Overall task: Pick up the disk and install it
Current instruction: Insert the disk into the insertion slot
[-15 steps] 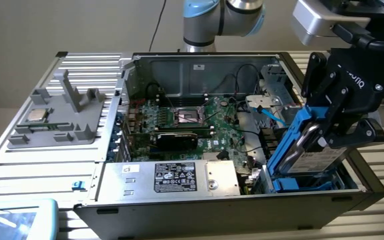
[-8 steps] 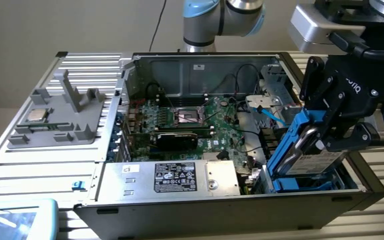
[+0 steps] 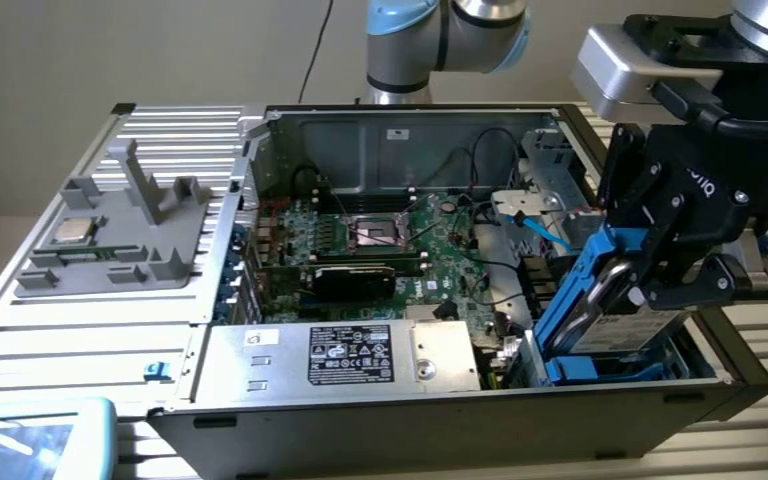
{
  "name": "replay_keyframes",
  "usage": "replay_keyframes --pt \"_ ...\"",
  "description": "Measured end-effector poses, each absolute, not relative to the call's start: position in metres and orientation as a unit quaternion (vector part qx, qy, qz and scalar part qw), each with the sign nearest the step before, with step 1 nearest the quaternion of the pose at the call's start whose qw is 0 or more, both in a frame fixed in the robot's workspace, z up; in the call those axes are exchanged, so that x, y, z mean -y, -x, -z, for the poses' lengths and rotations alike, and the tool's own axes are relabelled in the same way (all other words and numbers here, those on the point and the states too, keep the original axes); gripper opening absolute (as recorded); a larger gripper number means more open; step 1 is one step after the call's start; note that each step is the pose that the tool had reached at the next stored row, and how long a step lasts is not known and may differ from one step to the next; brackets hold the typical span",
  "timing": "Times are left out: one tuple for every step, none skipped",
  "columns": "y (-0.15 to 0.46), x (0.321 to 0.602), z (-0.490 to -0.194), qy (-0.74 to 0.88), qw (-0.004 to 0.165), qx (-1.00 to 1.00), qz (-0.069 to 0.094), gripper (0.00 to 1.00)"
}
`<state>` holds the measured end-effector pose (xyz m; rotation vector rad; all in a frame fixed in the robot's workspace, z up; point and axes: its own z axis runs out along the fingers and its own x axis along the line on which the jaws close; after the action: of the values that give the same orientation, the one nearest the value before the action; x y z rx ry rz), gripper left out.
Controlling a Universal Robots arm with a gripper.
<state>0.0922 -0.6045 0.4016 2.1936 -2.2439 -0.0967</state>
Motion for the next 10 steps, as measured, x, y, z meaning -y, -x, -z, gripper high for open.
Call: replay_keyframes --pt "-0.0923 0.6045 -0.4008 -0.699 0.001 0.715 0.031 0.37" --pt "-0.0924 0.6045 -0.4001 -0.699 0.001 0.715 0.031 0.37" --pt "-0.0924 0.6045 -0.3993 -0.699 0.001 0.715 0.031 0.37" --pt "-0.0925 0.6045 -0.3986 -0.699 0.001 0.715 0.031 0.37" --pt "-0.0926 0.6045 -0.398 -0.699 0.001 0.715 0.031 0.37" --pt "-0.0926 0.6045 -0.3976 -0.699 0.001 0.715 0.031 0.37" --pt "-0.0927 0.6045 -0.3972 -0.699 0.001 0.715 0.031 0.37" --pt "-0.0928 0.6045 -0.3967 -0.699 0.001 0.715 0.031 0.37" --pt "-0.0929 0.6045 -0.3963 -0.699 0.001 0.715 0.031 0.37" --pt "-0.0929 0.6045 -0.3961 -0.699 0.002 0.715 0.031 0.37"
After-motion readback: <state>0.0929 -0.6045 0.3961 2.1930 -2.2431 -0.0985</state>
